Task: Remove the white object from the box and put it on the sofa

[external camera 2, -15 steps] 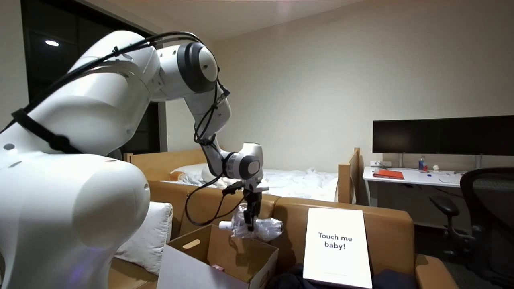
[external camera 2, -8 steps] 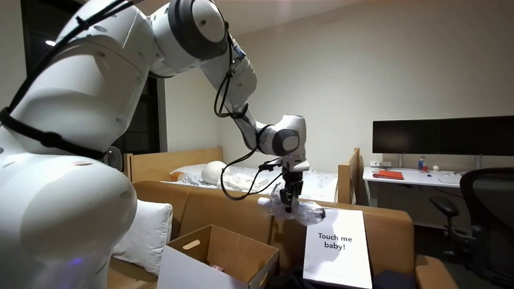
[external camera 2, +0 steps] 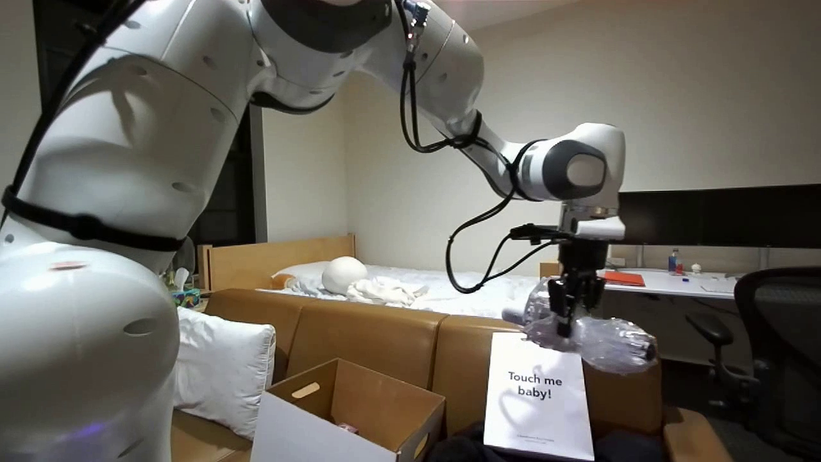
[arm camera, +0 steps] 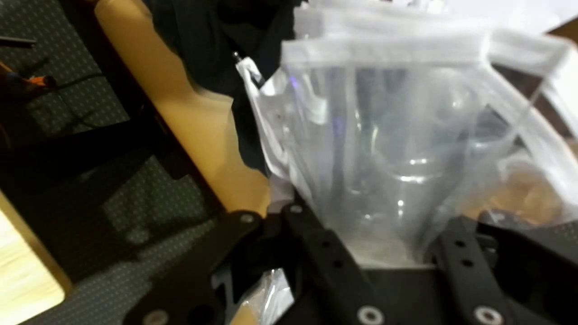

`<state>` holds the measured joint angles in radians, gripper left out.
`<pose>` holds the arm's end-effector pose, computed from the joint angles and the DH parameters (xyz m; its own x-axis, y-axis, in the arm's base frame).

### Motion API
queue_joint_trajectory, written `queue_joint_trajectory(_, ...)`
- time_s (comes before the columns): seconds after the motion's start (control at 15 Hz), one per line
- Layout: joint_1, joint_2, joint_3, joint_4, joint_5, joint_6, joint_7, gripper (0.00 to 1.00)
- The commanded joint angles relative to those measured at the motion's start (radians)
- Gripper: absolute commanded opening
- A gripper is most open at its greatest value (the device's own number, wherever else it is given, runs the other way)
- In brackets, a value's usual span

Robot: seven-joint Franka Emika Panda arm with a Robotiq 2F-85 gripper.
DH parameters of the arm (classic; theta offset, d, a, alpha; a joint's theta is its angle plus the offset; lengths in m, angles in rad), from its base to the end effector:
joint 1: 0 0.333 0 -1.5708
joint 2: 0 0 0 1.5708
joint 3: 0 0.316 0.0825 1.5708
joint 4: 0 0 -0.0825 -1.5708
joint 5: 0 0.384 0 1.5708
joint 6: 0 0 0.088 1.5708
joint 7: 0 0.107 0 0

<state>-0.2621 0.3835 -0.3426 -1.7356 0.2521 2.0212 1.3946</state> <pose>0.5474 -0.3379 0.3629 -0.5040 -0.8574 -0.1038 -0.8637 0.5007 0.0577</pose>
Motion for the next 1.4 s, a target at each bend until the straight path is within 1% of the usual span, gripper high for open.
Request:
queue_joint_trajectory(0.0,-0.137,0.124,-0.01,0.244,0.048,-0.225,-0.048,0.2)
queue_joint_trajectory(0.07,-0.172,0.177,0.014,0.297,0.101,-0.257,-0.074,0.2)
queue_joint_trajectory(0.13,-0.18,0.2,0.031,0.306,0.118,-0.263,-0.087,0.2)
queue_joint_trajectory(0.2,-0.168,0.224,0.047,0.302,0.114,-0.242,-0.1,0.2)
queue_joint_trajectory(0.27,-0.167,0.26,0.056,0.326,0.104,-0.237,-0.105,0.2)
queue_joint_trajectory(0.4,-0.144,0.32,0.069,0.342,0.095,-0.16,-0.081,0.2)
queue_joint_trajectory(0.6,-0.111,0.387,0.075,0.323,0.102,0.066,-0.058,0.2)
queue_joint_trajectory(0.67,-0.11,0.413,0.075,0.328,0.103,0.121,-0.051,0.2)
queue_joint_trajectory(0.8,-0.114,0.45,0.078,0.336,0.098,0.177,-0.058,0.2)
queue_joint_trajectory(0.87,-0.12,0.457,0.091,0.334,0.103,0.191,-0.084,0.7)
queue_joint_trajectory(0.93,-0.126,0.464,0.108,0.335,0.108,0.18,-0.105,0.71)
queue_joint_trajectory(1.07,-0.144,0.469,0.143,0.342,0.125,0.156,-0.155,0.83)
queue_joint_trajectory(1.13,-0.171,0.471,0.18,0.365,0.146,0.097,-0.208,0.9)
queue_joint_trajectory(1.2,-0.179,0.477,0.194,0.385,0.158,0.063,-0.232,0.95)
queue_joint_trajectory(1.27,-0.189,0.479,0.208,0.411,0.171,0.005,-0.258,0.99)
queue_joint_trajectory(1.33,-0.199,0.48,0.218,0.436,0.18,-0.052,-0.287,1.0)
